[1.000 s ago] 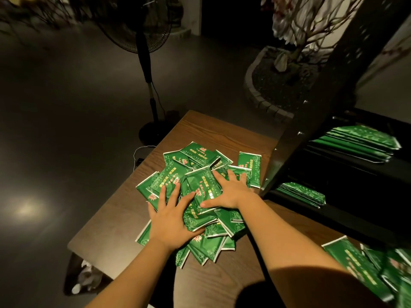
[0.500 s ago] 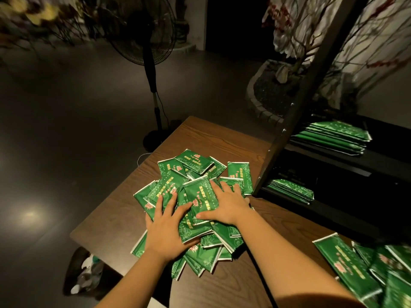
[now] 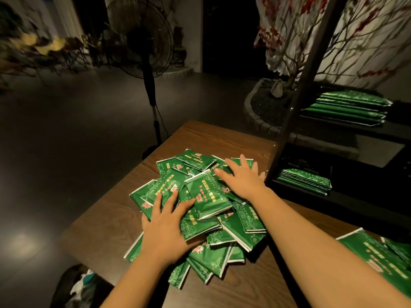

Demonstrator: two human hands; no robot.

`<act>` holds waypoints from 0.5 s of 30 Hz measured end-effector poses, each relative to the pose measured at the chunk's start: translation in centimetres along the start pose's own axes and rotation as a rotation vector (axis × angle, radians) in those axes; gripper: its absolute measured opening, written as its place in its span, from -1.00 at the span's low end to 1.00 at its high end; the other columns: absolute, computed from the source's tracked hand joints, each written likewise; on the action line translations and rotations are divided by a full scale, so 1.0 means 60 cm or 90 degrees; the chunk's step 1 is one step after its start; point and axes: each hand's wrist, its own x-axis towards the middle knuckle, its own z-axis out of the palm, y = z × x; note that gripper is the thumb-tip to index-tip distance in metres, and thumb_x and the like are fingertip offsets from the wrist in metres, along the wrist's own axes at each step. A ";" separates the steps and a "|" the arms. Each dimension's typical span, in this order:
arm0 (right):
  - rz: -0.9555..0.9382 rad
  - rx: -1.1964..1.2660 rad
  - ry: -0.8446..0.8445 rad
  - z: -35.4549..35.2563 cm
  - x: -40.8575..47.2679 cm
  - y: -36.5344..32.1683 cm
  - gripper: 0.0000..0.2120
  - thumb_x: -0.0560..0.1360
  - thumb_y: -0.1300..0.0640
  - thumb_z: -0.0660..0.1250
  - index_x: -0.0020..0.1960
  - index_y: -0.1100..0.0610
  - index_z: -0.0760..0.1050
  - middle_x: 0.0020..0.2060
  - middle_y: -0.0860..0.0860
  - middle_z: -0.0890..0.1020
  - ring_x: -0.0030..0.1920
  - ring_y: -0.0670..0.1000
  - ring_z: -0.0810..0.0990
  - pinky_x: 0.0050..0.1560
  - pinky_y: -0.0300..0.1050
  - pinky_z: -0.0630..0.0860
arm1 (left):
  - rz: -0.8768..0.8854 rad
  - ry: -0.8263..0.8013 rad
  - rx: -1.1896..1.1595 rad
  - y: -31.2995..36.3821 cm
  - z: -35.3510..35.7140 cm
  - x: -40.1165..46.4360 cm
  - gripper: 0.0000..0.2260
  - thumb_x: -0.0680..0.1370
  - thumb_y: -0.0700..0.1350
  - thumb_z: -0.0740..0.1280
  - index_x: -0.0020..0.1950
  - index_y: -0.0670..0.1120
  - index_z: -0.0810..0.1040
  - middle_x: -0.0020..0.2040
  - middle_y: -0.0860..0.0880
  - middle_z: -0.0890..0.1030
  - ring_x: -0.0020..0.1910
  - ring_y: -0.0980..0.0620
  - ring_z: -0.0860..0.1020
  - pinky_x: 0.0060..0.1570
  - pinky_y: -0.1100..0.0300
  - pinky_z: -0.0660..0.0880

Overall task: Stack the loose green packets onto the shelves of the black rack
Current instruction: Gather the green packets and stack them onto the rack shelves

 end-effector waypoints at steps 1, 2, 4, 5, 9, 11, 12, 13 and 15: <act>0.011 -0.005 -0.017 0.004 0.003 0.002 -0.21 0.41 -0.57 -0.10 0.56 -0.26 0.03 0.60 0.01 -0.12 0.55 0.31 -0.20 0.45 0.41 -0.18 | 0.002 0.007 -0.003 0.000 0.001 0.000 -0.12 0.24 0.56 0.24 0.50 0.41 0.02 0.62 0.15 -0.12 0.59 -0.07 -0.25 0.43 -0.44 0.00; 0.015 -0.010 -0.031 0.009 0.004 0.003 -0.21 0.41 -0.57 -0.11 0.56 -0.27 0.04 0.60 0.02 -0.10 0.55 0.31 -0.19 0.45 0.41 -0.16 | 0.003 0.012 -0.007 -0.001 0.002 0.001 -0.13 0.25 0.55 0.25 0.50 0.41 0.03 0.62 0.15 -0.11 0.59 -0.07 -0.25 0.43 -0.43 -0.01; 0.008 -0.025 -0.038 0.023 0.002 0.001 -0.25 0.43 -0.56 -0.11 0.54 -0.27 0.09 0.60 0.01 -0.05 0.55 0.30 -0.15 0.46 0.43 -0.12 | 0.004 0.025 -0.008 -0.002 0.006 0.000 -0.16 0.27 0.54 0.27 0.49 0.40 0.05 0.62 0.16 -0.10 0.59 -0.08 -0.23 0.43 -0.42 -0.01; 0.002 -0.033 -0.039 0.026 -0.001 -0.003 -0.27 0.45 -0.54 -0.12 0.54 -0.27 0.11 0.60 0.01 -0.04 0.55 0.30 -0.14 0.46 0.43 -0.11 | 0.005 0.028 -0.009 -0.002 0.007 0.002 -0.17 0.29 0.52 0.29 0.49 0.40 0.06 0.62 0.16 -0.09 0.60 -0.08 -0.22 0.44 -0.42 -0.01; -0.012 -0.044 -0.037 0.036 -0.023 -0.011 -0.33 0.50 -0.48 -0.13 0.54 -0.25 0.11 0.60 0.01 -0.03 0.55 0.30 -0.11 0.47 0.41 -0.08 | 0.013 0.041 -0.021 -0.006 0.008 -0.002 -0.23 0.34 0.41 0.39 0.47 0.37 0.13 0.62 0.15 -0.06 0.60 -0.08 -0.19 0.44 -0.42 0.01; -0.011 -0.050 -0.028 0.044 -0.027 -0.007 -0.35 0.53 -0.45 -0.14 0.55 -0.24 0.10 0.60 0.00 -0.02 0.56 0.29 -0.09 0.48 0.39 -0.06 | 0.016 0.042 -0.022 -0.004 0.009 -0.008 -0.25 0.35 0.38 0.41 0.47 0.35 0.16 0.62 0.15 -0.05 0.60 -0.08 -0.18 0.44 -0.41 0.03; -0.014 -0.062 -0.032 0.048 -0.033 -0.003 -0.34 0.52 -0.46 -0.17 0.55 -0.25 0.09 0.60 -0.01 -0.02 0.56 0.28 -0.07 0.48 0.38 -0.05 | 0.018 0.043 -0.024 -0.002 0.010 -0.013 -0.26 0.35 0.38 0.41 0.46 0.35 0.17 0.62 0.15 -0.04 0.60 -0.09 -0.18 0.43 -0.41 0.03; -0.022 -0.074 -0.035 0.053 -0.039 -0.001 -0.29 0.47 -0.48 -0.23 0.55 -0.25 0.08 0.60 -0.02 -0.01 0.56 0.26 -0.07 0.48 0.39 -0.04 | 0.020 0.046 -0.026 0.000 0.011 -0.021 -0.27 0.36 0.38 0.41 0.46 0.34 0.18 0.62 0.15 -0.04 0.60 -0.09 -0.18 0.43 -0.40 0.04; -0.048 -0.076 -0.047 0.060 -0.052 0.006 -0.12 0.31 -0.50 -0.33 0.54 -0.23 0.11 0.59 -0.03 0.03 0.56 0.22 -0.05 0.47 0.39 -0.04 | 0.025 0.049 -0.028 0.006 0.013 -0.034 -0.29 0.36 0.38 0.40 0.44 0.33 0.20 0.62 0.13 -0.02 0.60 -0.10 -0.16 0.43 -0.40 0.07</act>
